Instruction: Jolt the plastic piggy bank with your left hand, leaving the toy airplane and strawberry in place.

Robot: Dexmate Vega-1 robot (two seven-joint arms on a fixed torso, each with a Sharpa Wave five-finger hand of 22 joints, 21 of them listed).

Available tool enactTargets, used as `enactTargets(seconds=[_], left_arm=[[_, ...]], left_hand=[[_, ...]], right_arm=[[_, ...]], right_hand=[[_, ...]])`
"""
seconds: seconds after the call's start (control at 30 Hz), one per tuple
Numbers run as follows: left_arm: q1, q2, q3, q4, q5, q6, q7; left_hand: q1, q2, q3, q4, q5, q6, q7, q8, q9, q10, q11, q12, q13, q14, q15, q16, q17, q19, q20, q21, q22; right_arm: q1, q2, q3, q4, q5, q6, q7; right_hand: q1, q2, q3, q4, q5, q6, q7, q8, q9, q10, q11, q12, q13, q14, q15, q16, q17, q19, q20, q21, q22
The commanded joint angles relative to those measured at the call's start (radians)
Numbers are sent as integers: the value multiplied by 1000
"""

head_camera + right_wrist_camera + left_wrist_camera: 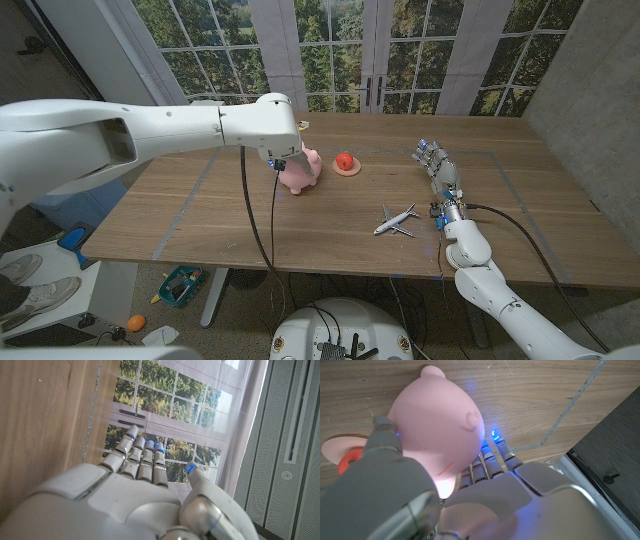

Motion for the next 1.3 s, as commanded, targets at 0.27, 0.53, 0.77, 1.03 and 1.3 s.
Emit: enactTargets(seconds=[0.27, 0.53, 0.77, 1.03, 1.3], left_arm=[[85, 66, -114, -89, 74, -1, -24], [287, 169, -280, -232, 301, -112, -10], [501, 240, -428, -300, 503, -318, 31], [766, 256, -667, -292, 596, -602, 60], [961, 245, -849, -200, 631, -1013, 9]], left_hand=[[-123, 5, -36, 20, 5, -444, -13, -16, -1, -508, 119, 1, -91, -493, 146, -9, -5, -349, 107, -287, 9], [-231, 41, -58, 63, 0, -602, -18, -12, 0, -711, 104, 6, -112, -683, 154, -4, 0, -502, 128, -395, 13], [-288, 78, -60, 89, -3, -530, -45, 18, -2, -694, 71, 26, -121, -657, 114, 18, -1, -474, 120, -401, 14], [-340, 126, -48, 92, -2, -352, -77, 52, -8, -559, 26, 58, -137, -555, 72, 35, -13, -370, 98, -397, 11], [-367, 228, 7, 84, 9, -207, -26, 45, -14, -424, -30, 64, -146, -460, 8, 28, -19, -259, 54, -401, 7]], right_arm=[[8, 3, -3, 4, -7, -1, -4], [6, 1, -4, 3, -4, -5, -3], [6, -1, -4, 0, 4, -14, 1], [8, -10, -8, -3, 30, -43, 24], [6, -49, -10, -47, 23, -93, 30]], right_hand=[[-9, 8, 0, -6, -4, -3, 2, -2, 4, 0, 5, -3, 1, 5, -2, 4, 2, 11, -6, -6, 4], [-10, 7, -1, -6, -4, -2, 2, -2, 4, 1, 7, -3, 1, 5, -3, 4, 2, 11, -5, -7, 4], [-11, 7, -2, -6, -4, -1, 2, -1, 4, -2, 7, -4, 0, 4, -3, 3, 1, 11, -5, -8, 4], [-15, 8, -4, -4, -4, -1, 3, -1, 4, -1, 8, -4, 0, 3, -2, 2, 1, 11, -5, -10, 4], [-32, 2, -13, 8, -4, -2, 3, -2, 4, -18, 6, -11, -1, -19, -4, -11, -3, -6, -6, -20, 4]])
